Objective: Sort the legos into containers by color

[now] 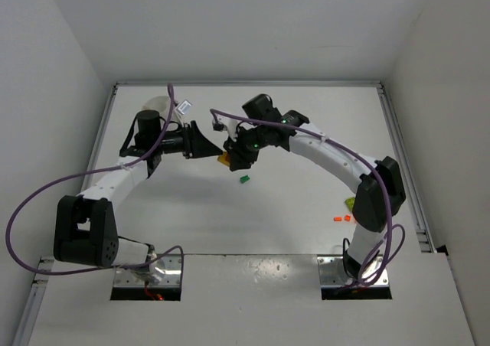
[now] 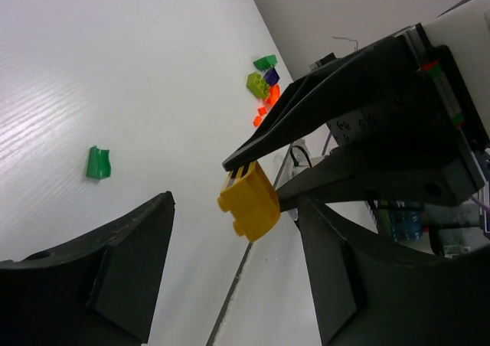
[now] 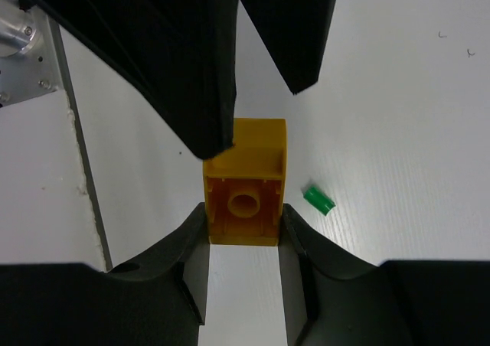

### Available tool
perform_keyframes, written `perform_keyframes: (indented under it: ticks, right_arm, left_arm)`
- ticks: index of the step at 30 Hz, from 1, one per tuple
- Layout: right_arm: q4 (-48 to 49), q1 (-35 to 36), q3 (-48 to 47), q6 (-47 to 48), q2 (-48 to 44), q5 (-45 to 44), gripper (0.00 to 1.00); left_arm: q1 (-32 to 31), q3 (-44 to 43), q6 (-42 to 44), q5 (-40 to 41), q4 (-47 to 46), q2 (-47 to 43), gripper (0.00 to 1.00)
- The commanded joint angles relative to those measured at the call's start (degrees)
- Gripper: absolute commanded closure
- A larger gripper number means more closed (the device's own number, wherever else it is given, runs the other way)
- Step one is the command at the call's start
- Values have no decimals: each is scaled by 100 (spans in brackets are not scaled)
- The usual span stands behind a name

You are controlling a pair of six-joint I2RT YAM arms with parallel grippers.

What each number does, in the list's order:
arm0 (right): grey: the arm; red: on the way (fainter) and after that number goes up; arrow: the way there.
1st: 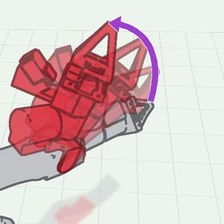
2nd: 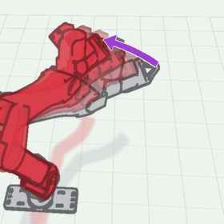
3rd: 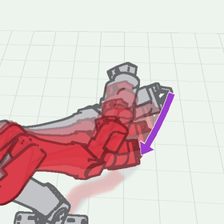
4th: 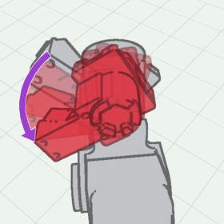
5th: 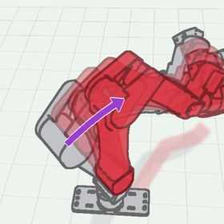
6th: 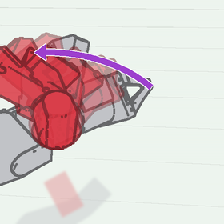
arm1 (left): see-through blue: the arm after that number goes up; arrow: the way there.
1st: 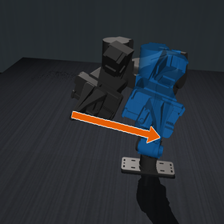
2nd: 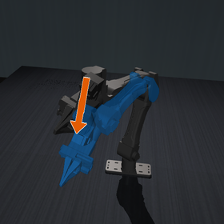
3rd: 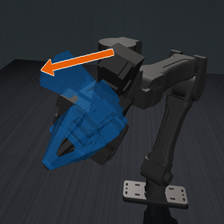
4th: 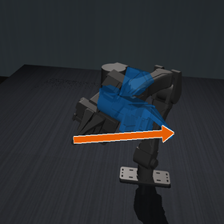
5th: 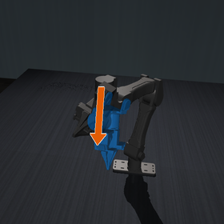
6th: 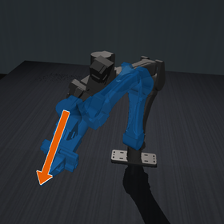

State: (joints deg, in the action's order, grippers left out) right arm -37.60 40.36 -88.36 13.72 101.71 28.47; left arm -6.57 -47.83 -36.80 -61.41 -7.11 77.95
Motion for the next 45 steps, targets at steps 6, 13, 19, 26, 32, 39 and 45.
perform_keyframes:
  ticks: [6, 13, 19, 26, 32, 39, 45]
  right_arm:
    - [122, 384, -446, 123, 147, -517, 100]
    - [297, 569, -498, 175, 147, -1089, 100]
    - [421, 570, -498, 175, 147, -1467, 100]
    - [421, 684, -428, 175, 94, -1467, 91]
    - [421, 737, -323, 175, 42, -1520, 67]
    - [306, 509, 168, 114, -467, -1404, 28]
    - [534, 44, 1241, 61, -1292, -1949, 27]
  left_arm:
    - [-151, 81, -266, -328, -483, 27, 35]
    - [-152, -24, -214, -600, -343, 308, 46]
    - [-152, -24, -161, -601, -291, 361, 46]
    - [-152, 28, -100, -548, -291, 308, 65]
    - [-152, 81, 6, -381, -291, 72, 74]
    - [638, 29, 523, 322, 298, -333, 83]
    - [1534, -691, 1191, 971, 1308, -62, 86]
